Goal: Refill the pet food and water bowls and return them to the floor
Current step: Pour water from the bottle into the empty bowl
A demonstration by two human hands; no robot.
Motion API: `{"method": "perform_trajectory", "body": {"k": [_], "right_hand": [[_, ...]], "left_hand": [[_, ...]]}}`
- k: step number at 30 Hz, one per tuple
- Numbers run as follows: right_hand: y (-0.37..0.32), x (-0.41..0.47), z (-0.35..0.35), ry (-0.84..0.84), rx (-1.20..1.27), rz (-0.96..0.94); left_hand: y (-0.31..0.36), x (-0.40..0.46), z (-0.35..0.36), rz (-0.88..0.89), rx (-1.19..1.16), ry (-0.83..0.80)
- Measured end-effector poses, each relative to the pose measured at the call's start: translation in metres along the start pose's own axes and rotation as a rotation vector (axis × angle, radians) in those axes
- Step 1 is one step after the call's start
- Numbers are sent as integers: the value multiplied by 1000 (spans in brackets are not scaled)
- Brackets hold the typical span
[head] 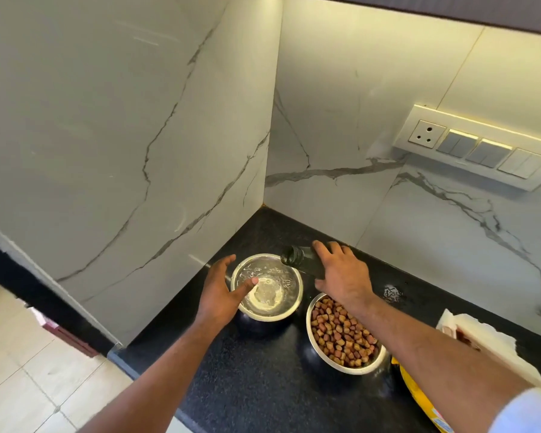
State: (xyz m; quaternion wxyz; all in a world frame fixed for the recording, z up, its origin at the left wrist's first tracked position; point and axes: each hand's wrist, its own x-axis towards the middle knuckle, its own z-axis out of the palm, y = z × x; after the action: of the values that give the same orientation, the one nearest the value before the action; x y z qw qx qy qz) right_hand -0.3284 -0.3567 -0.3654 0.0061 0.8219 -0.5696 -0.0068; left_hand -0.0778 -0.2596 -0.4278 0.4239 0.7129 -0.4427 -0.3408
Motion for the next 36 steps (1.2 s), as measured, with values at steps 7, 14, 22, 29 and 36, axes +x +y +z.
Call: {"method": "perform_trajectory", "body": {"k": [7,14,22,29,36], "right_hand": [[9,14,10,84,316,257],[30,42,31,144,729,541],[38,53,58,194,913,638],[33,49,60,209,888,672],[35,43,47,179,905,710]], "left_hand": [[20,43,9,141,45,4],[43,86,29,179,-52,-109],[51,126,60,207,-75,-242],[54,140,83,232,-91,-305],[68,137,83,303,-101,-306]]}}
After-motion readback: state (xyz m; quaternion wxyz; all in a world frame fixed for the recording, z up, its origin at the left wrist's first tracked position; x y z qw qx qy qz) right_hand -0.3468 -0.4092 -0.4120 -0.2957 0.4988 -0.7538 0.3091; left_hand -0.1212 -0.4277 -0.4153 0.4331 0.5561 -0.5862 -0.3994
